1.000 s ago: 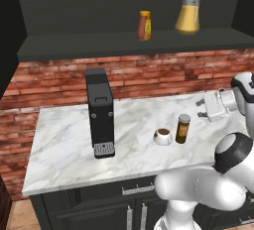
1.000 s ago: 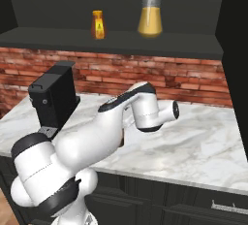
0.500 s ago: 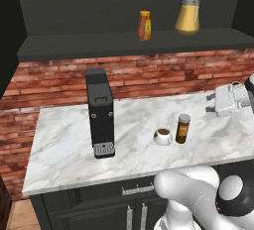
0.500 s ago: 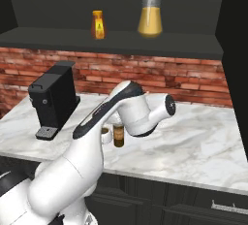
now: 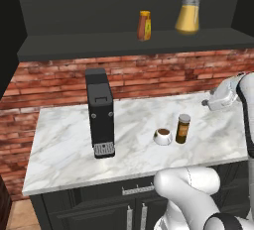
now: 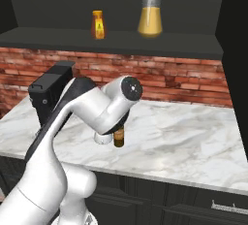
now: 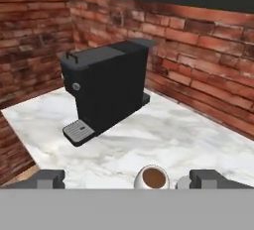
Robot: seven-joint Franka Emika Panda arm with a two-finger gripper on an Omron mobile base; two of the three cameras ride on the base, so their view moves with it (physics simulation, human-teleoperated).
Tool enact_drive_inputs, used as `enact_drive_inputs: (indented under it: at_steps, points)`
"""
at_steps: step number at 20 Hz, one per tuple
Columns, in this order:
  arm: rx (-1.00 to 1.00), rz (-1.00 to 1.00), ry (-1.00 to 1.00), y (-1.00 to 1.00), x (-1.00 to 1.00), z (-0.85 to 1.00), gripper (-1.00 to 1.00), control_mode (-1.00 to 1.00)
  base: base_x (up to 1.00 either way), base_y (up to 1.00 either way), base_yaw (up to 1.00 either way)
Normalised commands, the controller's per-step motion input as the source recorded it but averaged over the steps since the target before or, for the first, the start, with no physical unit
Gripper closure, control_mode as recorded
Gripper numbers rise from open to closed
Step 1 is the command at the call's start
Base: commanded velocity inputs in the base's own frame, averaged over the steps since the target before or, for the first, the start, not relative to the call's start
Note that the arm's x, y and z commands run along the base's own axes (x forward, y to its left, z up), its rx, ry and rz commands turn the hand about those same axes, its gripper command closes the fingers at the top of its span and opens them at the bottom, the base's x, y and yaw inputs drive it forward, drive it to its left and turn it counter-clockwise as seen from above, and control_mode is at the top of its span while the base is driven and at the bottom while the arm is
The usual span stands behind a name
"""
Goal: Pick the cinnamon and honey bottle from the cabinet and place them next to the mug.
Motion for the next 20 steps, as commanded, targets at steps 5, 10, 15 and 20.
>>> enact_drive_inputs:
  at_steps: [5, 10, 15, 20]
  points:
    - [-0.08, -0.23, 0.14, 0.25, -0.4, 0.82, -1.0, -1.0, 0.0, 0.0, 0.0]
    - [-0.01, -0.31, 0.05, 0.34, -0.24, 0.76, -1.0, -1.0, 0.0, 0.0, 0.0]
    - [0.0, -0.35, 0.0, 0.38, -0.15, 0.61, -1.0, -1.0, 0.0, 0.0, 0.0]
    - [0.0, -0.33, -0.1, 0.49, 0.1, 0.13, -1.0, -1.0, 0.0, 0.0, 0.0]
